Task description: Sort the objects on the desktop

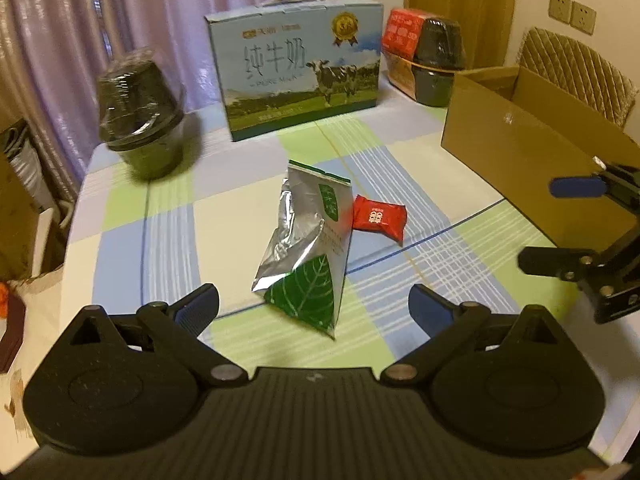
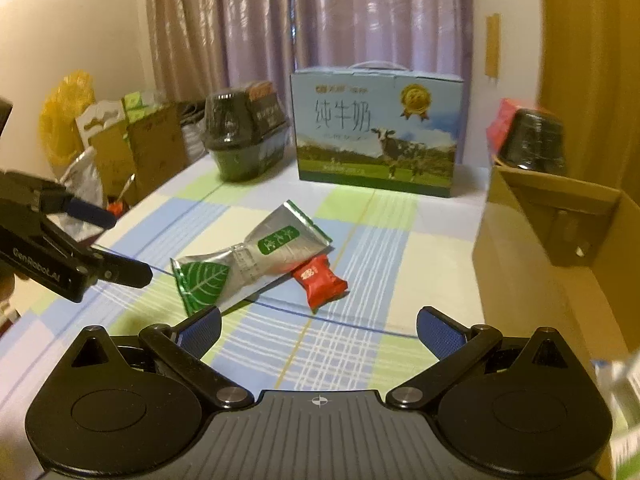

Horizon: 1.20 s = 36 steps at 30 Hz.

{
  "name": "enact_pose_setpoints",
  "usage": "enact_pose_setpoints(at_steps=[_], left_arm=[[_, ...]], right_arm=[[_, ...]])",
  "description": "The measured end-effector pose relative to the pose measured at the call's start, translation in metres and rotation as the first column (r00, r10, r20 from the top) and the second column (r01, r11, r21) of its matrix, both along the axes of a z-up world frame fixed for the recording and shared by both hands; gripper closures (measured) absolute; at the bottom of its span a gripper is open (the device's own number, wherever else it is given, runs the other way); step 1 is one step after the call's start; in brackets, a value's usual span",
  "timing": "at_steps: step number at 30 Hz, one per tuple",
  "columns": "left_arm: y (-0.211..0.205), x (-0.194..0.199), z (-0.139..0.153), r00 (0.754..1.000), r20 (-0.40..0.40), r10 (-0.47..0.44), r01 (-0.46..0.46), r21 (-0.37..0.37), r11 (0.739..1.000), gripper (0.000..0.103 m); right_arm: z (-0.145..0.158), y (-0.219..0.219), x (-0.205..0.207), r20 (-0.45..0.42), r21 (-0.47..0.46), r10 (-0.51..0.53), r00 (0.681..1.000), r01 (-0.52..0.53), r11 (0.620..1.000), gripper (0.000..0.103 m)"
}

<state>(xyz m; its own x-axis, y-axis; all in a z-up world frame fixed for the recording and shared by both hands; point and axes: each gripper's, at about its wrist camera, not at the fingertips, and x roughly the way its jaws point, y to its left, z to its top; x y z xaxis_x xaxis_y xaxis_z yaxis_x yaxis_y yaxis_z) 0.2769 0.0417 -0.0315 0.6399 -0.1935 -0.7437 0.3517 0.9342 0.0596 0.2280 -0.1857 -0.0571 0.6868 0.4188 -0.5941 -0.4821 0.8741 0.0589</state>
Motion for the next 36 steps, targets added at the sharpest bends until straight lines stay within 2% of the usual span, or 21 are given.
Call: enact_pose_setpoints(at_steps=[4, 12, 16, 21, 26, 31, 36], left_arm=[[-0.003, 0.021, -0.009, 0.999, -0.024, -0.04, 0.04, 0.015, 0.999, 0.004], [0.0, 0.065, -0.029, 0.995, -0.073, -0.061, 0.061, -0.009, 0.998, 0.004], [-0.001, 0.084, -0.04, 0.992, -0.092, -0.082, 0.082, 0.003, 0.997, 0.004], [0.0, 0.102, -0.05, 0.987, -0.121, -0.108, 0.106, -0.023, 0.994, 0.007], [-0.001, 0.113, -0.057, 0.982, -0.14, -0.125, 0.12, -0.041, 0.992, 0.012], [-0.003, 0.121, -0.066, 0.977, -0.16, -0.142, 0.139, -0.034, 0.99, 0.013], [-0.003, 0.128, -0.076, 0.969, -0.196, -0.149, 0.142, -0.05, 0.989, 0.013]], right_arm=[[-0.01, 0.01, 0.026, -0.011, -0.035, 0.037, 0.999, -0.038, 0.999, 0.002], [-0.027, 0.023, 0.067, -0.033, -0.097, 0.09, 0.995, -0.093, 0.991, 0.004], [-0.037, 0.029, 0.086, -0.055, -0.122, 0.115, 0.992, -0.121, 0.985, 0.013], [-0.047, 0.038, 0.102, -0.059, -0.122, 0.135, 0.989, -0.141, 0.982, 0.02], [-0.06, 0.049, 0.117, -0.078, -0.129, 0.183, 0.98, -0.192, 0.973, 0.031], [-0.072, 0.054, 0.134, -0.111, -0.132, 0.188, 0.976, -0.202, 0.971, 0.042], [-0.077, 0.058, 0.144, -0.128, -0.154, 0.192, 0.973, -0.21, 0.965, 0.047]])
